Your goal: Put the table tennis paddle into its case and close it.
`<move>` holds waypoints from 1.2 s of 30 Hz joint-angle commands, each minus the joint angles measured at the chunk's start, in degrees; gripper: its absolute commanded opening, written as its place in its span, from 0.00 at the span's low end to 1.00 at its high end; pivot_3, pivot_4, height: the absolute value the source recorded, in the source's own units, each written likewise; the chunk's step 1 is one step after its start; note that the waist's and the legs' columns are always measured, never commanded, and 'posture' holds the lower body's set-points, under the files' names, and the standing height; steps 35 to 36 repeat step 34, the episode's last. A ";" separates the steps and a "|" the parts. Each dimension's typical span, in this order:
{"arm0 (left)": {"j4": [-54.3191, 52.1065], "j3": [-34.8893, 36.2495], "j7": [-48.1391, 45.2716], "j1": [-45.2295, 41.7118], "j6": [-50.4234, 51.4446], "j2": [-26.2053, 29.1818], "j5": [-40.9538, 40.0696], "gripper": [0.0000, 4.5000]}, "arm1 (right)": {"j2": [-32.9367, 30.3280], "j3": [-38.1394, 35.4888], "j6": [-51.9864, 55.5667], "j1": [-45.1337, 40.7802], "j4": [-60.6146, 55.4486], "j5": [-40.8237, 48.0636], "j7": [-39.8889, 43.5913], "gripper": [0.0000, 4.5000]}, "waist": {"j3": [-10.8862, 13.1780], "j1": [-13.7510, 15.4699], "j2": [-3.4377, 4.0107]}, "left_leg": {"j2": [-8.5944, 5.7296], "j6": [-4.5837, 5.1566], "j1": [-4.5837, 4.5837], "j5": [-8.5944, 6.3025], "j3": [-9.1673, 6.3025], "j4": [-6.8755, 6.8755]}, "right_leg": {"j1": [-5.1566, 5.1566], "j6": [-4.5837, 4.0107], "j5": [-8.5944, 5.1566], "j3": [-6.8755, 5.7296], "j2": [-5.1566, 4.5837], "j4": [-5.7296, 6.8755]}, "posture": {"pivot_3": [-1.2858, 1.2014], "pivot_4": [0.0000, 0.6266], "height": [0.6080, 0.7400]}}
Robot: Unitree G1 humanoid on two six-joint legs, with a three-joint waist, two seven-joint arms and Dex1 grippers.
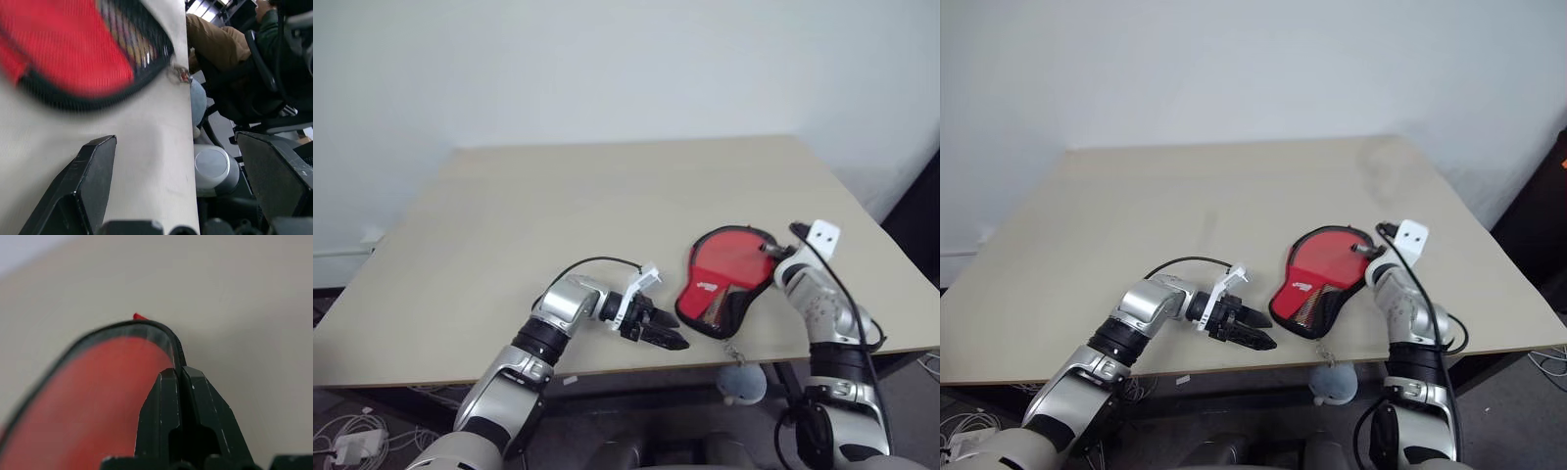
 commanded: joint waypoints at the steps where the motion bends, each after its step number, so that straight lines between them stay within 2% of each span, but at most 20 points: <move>1: -1.76 1.35 1.20 0.20 0.48 0.04 -1.60 0.92 | 1.30 2.74 1.25 0.11 -1.62 -0.22 1.39 0.15 | -0.01 -0.37 -0.01 | 0.00 -0.20 0.06 0.12 0.00 0.00 | -0.01 0.00 0.00 -0.02 0.00 0.02 | 0.52 0.00 1.00; 7: -0.39 2.09 1.40 -0.38 -3.32 0.83 -1.72 0.92 | 0.04 2.36 1.76 0.66 -4.20 -0.59 1.31 0.57 | -0.01 -0.42 0.00 | 0.00 0.02 0.15 -0.01 -0.01 0.11 | 0.04 -0.01 0.00 -0.03 0.01 0.22 | 0.52 0.00 1.00; 10: -0.62 2.53 -1.11 -1.06 -5.18 2.49 -2.36 0.92 | -4.48 5.85 3.27 2.70 -11.04 -2.55 3.99 0.81 | 0.01 -0.39 0.02 | 0.00 0.01 0.11 -0.01 -0.01 0.12 | -0.02 -0.01 0.00 -0.02 0.01 0.25 | 0.52 0.00 1.00; 13: 0.60 4.07 -2.08 -2.29 -8.36 4.34 -2.32 0.92 | -9.49 6.70 7.09 6.95 -23.31 0.61 9.32 0.81 | 0.02 -0.24 0.02 | -0.02 0.00 -0.01 0.00 -0.01 0.14 | -0.12 -0.01 0.00 -0.03 -0.03 0.24 | 0.52 0.00 1.00; 20: 15.79 7.13 -3.60 -9.58 -20.60 7.76 1.04 0.92 | -18.51 2.82 10.30 23.57 -43.95 14.10 26.67 0.81 | 0.16 0.86 -0.24 | -0.01 0.05 0.00 -0.03 -0.05 0.23 | 0.04 0.40 -0.25 -0.12 -0.07 0.13 | 0.52 0.00 1.00; 25: 30.78 8.04 -3.29 -15.17 -29.75 9.89 5.27 0.92 | -21.73 2.21 10.52 31.44 -47.94 19.71 33.55 0.81 | 0.45 1.09 -0.68 | -0.01 0.09 -0.07 -0.05 -0.05 0.38 | 0.03 0.44 -0.27 -0.15 -0.07 0.12 | 0.52 0.00 1.00; 28: 37.03 8.08 -3.14 -16.86 -32.91 10.42 7.80 0.92 | -25.26 4.60 7.87 35.98 -50.05 17.98 38.07 0.81 | 0.50 1.54 -0.77 | -0.01 0.16 -0.09 -0.09 -0.05 0.46 | 0.07 0.45 -0.27 -0.21 -0.11 0.08 | 0.52 0.00 1.00; 31: 38.05 7.93 -4.46 -15.90 -33.72 10.99 9.24 0.92 | -28.24 7.53 5.31 39.33 -50.19 14.87 40.00 0.81 | 0.58 1.73 -0.92 | -0.01 0.26 -0.14 -0.15 -0.08 0.49 | 0.15 0.47 -0.27 -0.33 -0.13 -0.12 | 0.52 0.00 1.00; 36: 37.48 7.66 -5.60 -14.59 -33.70 11.11 10.32 0.92 | -28.32 9.05 3.76 38.91 -49.28 13.11 39.33 0.81 | 0.61 1.74 -0.98 | -0.01 0.33 -0.27 -0.19 -0.08 0.58 | 0.10 0.51 -0.22 -0.35 -0.16 -0.21 | 0.52 0.00 1.00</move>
